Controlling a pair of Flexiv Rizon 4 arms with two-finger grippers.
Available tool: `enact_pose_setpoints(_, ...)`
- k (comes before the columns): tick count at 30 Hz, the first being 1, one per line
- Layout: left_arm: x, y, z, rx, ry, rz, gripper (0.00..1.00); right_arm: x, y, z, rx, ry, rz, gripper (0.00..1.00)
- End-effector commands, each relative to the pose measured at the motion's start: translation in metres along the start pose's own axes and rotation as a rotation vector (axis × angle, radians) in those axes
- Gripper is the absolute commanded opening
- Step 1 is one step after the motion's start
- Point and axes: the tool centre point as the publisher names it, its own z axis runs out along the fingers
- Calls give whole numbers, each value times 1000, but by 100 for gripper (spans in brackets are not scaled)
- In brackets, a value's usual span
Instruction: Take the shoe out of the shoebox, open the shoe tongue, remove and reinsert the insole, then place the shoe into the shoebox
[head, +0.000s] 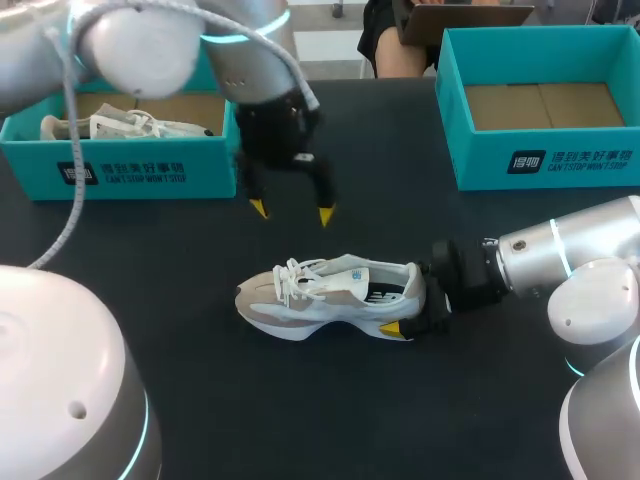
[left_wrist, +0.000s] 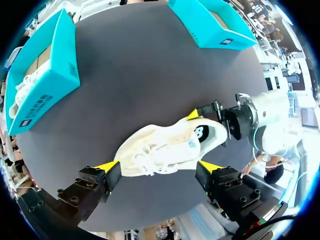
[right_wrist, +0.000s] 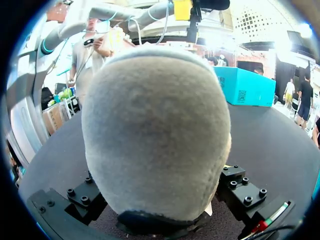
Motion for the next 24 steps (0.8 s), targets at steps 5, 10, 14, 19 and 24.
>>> enact_pose_setpoints(5,13,-3,9,-8,-32,4,100,-2,-2,7,3,-2,1,0)
enact_pose_setpoints(10,13,-3,9,-8,-32,4,100,-2,-2,7,3,-2,1,0)
enact_pose_setpoints(14,13,-3,9,-8,-32,4,100,-2,-2,7,3,-2,1,0)
enact_pose_setpoints(19,13,-2,8,14,-44,-76,100,-2,-2,7,3,-2,1,0)
enact_pose_setpoints(24,22,4,21,82,-100,-150,100,-2,-2,7,3,-2,1,0)
